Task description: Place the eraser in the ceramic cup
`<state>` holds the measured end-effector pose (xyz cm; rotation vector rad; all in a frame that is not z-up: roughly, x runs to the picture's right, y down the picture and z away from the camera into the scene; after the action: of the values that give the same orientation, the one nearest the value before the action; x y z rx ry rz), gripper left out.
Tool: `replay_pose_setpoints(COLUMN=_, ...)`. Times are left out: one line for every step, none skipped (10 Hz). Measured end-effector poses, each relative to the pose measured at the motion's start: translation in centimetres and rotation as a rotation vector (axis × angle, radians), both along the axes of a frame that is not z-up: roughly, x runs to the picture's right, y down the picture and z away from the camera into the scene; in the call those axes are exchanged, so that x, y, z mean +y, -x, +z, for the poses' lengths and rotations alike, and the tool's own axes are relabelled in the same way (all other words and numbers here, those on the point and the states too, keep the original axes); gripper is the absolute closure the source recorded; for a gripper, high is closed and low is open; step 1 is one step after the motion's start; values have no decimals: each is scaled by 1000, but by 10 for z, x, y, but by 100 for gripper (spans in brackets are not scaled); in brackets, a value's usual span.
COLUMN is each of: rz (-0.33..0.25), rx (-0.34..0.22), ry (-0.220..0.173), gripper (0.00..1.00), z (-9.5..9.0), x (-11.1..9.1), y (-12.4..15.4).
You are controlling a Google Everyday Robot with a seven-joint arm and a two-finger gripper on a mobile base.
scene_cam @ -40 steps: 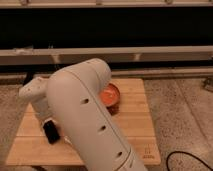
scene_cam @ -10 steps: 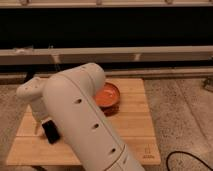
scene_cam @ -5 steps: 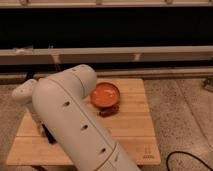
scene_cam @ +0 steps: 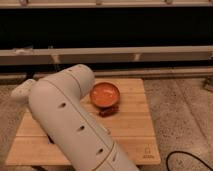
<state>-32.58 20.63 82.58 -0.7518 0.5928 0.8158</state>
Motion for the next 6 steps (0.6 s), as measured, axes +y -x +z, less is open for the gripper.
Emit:
replay_pose_setpoints(rz=6, rx=-6, ry=-11, gripper=100, z=-5, x=-2, y=1)
replay_pose_setpoints(rz=17, rx=-11, ry=-33, gripper=100, z=-12, x=-7, y=-2)
replay_pose_setpoints(rz=29, rx=-17, ry=-53, gripper=100, z=-19, x=-13, y=-5)
replay_pose_setpoints(rz=36, rx=-24, ry=-76, gripper=100, z=-27, x=-20, y=-6)
replay_pose_setpoints(rz=42, rx=-37, ry=-102, gripper=100, z=-40, x=-28, y=-6)
replay_pose_setpoints(rz=48, rx=-50, ry=-124, gripper=100, z=-53, x=-35, y=-6)
